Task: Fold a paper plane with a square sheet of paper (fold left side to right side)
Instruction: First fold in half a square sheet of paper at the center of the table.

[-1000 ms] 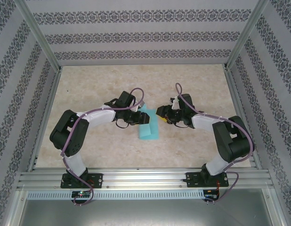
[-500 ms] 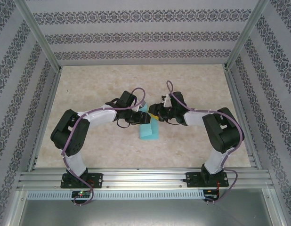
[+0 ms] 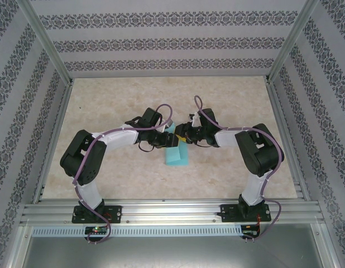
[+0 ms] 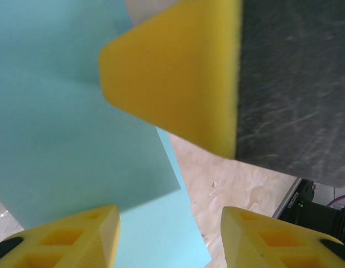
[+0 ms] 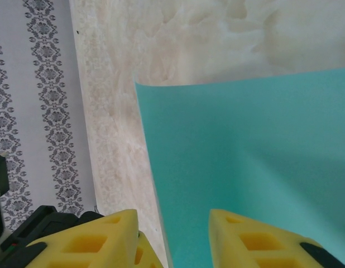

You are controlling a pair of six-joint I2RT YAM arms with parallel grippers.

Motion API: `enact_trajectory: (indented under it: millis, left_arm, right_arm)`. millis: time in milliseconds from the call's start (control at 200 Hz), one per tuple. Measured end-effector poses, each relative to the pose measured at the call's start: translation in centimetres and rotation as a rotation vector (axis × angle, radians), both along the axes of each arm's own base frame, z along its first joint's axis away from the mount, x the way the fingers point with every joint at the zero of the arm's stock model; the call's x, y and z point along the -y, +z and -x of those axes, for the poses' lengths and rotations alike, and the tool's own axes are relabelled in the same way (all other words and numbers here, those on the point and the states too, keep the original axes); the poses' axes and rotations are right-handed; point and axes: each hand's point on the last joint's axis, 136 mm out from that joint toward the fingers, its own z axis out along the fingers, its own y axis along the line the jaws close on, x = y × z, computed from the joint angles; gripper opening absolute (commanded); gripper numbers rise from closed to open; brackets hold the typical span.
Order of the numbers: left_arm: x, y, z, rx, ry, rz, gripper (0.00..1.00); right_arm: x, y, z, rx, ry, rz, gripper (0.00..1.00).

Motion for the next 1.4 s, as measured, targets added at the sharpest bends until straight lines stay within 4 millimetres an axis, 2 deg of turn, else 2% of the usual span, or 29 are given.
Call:
enact_trajectory:
  millis: [210, 320, 430, 560, 724, 889, 1194, 1399]
  left_arm:
    - [0.0, 0.0, 0.0, 0.0, 0.0, 0.0, 0.53]
    - [0.0, 0.0, 0.0, 0.002, 0.002, -0.004, 0.54]
    - [-0.4, 0.1, -0.1, 0.008, 0.014, -0.021, 0.56]
    - [-1.2, 1.3, -0.3, 0.045, 0.045, -0.051, 0.56]
    - [-2.4, 1.9, -0.8, 0.074, 0.105, -0.102, 0.56]
    - [-3.3, 0.4, -0.7, 0.038, 0.157, -0.162, 0.55]
    - [-2.7, -3.4, 0.3, -0.051, 0.15, -0.24, 0.52]
    - [-2.2, -4.2, 0.3, -0.071, 0.152, -0.25, 0.49]
  right_arm:
    - [-0.1, -0.1, 0.1, -0.002, 0.006, 0.0, 0.11]
    - [0.0, -0.3, 0.2, -0.009, 0.008, 0.007, 0.06]
    - [0.3, -0.8, 0.5, -0.025, 0.006, 0.029, 0.06]
    - [0.6, -1.3, 0.7, -0.033, 0.006, 0.056, 0.06]
    - [1.3, -1.1, 0.6, -0.02, -0.002, 0.082, 0.06]
    - [2.2, -0.5, 0.3, -0.001, -0.02, 0.101, 0.07]
    - [3.2, -0.7, 0.4, -0.003, -0.028, 0.128, 0.08]
    - [3.7, -1.2, 0.6, -0.009, -0.028, 0.146, 0.13]
